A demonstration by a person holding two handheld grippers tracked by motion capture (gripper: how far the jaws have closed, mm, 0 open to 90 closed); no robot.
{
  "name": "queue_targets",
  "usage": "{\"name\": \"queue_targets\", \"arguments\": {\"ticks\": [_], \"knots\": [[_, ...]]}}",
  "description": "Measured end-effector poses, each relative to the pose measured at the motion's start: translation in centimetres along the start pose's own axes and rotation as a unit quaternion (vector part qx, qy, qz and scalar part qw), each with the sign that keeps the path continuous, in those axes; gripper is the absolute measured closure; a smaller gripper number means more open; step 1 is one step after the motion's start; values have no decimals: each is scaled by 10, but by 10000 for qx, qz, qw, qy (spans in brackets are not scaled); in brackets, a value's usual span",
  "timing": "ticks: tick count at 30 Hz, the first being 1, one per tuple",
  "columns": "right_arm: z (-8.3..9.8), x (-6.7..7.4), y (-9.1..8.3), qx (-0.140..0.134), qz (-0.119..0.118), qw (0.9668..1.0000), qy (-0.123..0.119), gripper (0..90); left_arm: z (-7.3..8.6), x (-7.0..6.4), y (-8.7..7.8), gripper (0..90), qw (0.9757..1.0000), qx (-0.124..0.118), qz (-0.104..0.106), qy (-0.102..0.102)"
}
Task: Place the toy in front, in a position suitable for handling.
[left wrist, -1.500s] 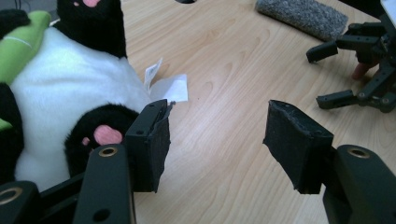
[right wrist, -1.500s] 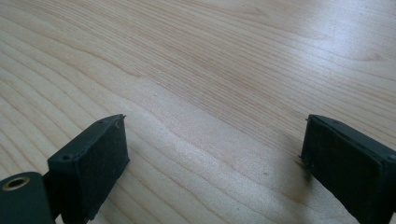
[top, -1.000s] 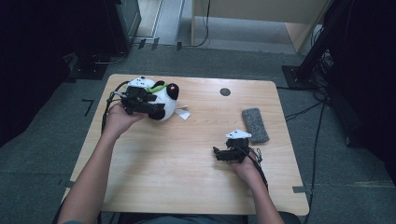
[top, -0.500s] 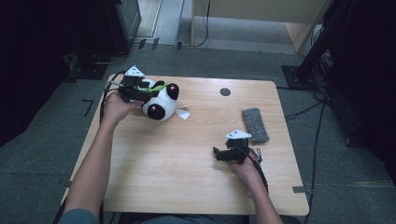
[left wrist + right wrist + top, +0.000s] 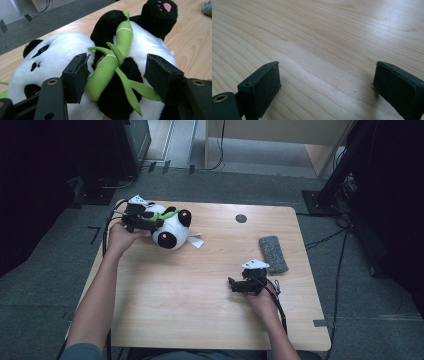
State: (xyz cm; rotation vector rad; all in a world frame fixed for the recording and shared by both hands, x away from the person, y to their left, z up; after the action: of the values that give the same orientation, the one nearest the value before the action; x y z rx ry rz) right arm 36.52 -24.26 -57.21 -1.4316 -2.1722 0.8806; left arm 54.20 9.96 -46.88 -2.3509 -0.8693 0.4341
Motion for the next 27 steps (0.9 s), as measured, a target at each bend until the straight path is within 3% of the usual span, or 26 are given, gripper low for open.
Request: {"name": "queue_targets", "arguments": {"ticks": [6, 10, 15, 16, 18, 24, 27], "knots": [[0, 0, 0, 1, 12, 10000, 8, 67, 8, 0, 5, 400, 9999, -108, 24, 46], [0, 0, 0, 2, 11, 10000, 8, 67, 9, -3, 9, 444, 10000, -29, -40, 19], [0, 0, 0, 5, 5, 10000, -1, 63, 12, -2, 9, 540, 9997, 6, 95, -239], [0, 0, 0, 4, 3, 10000, -1, 62, 13, 0, 8, 553, 9989, 23, 182, -424], [0, 0, 0, 9, 0, 10000, -4, 58, 13, 0, 8, 561, 9986, 14, 184, -490], [0, 0, 1, 6, -23, 10000, -32, 57, 3, -9, 4, 628, 9986, 82, -181, -497], [0, 0, 1, 9, -33, 10000, -39, 57, 1, -11, 3, 636, 9984, 82, -154, -546]]}}
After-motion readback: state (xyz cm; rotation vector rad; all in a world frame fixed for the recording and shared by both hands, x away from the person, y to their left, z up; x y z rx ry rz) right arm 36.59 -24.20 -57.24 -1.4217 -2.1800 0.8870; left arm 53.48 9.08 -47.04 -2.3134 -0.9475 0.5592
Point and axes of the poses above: each handheld gripper's, and its own axes: y roughly forward along the jaws, z roughly out of its underside, x roughly to its left, the point moved 7 cm from there along y, roughly forward along the jaws, and after that the axes turned 4 degrees about z, right-handed, at the moved point
